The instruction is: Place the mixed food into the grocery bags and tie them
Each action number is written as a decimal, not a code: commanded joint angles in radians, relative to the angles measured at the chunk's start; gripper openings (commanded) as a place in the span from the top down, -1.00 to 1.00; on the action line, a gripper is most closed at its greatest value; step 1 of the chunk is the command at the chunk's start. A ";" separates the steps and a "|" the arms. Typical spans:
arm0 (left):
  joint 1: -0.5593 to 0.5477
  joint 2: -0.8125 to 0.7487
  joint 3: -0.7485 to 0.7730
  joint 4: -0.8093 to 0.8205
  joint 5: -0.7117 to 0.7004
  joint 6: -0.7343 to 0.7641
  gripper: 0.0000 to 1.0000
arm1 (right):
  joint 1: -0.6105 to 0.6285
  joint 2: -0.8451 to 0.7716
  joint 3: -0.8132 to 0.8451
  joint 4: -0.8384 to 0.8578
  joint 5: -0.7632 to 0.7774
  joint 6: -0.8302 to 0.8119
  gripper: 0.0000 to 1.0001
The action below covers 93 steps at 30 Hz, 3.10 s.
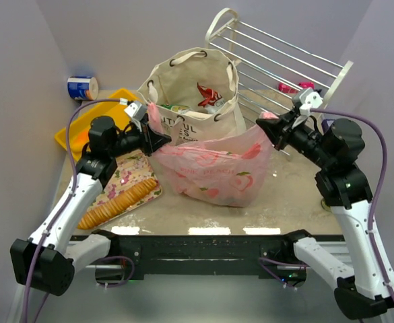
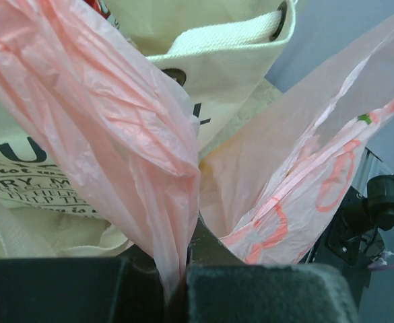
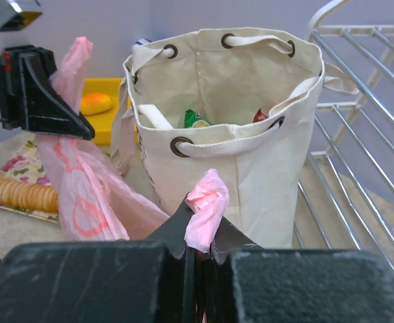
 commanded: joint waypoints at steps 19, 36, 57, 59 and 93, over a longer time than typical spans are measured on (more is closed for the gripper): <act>-0.286 0.197 0.058 0.188 0.087 0.002 1.00 | 0.293 0.149 -0.241 0.485 -0.260 0.308 1.00; -0.326 0.337 0.188 0.058 0.449 0.193 1.00 | 0.297 0.311 -0.071 0.414 -0.406 0.310 1.00; -0.329 0.174 0.176 -0.099 0.045 0.217 -0.77 | 0.296 0.241 -0.154 0.469 -0.335 0.319 0.97; -0.328 0.154 0.173 -0.097 0.028 0.198 -0.91 | 0.296 0.239 -0.152 0.467 -0.332 0.318 0.97; -0.329 0.191 -0.077 0.631 0.131 -0.185 -1.00 | 0.356 0.281 -0.253 0.688 -0.084 0.469 0.67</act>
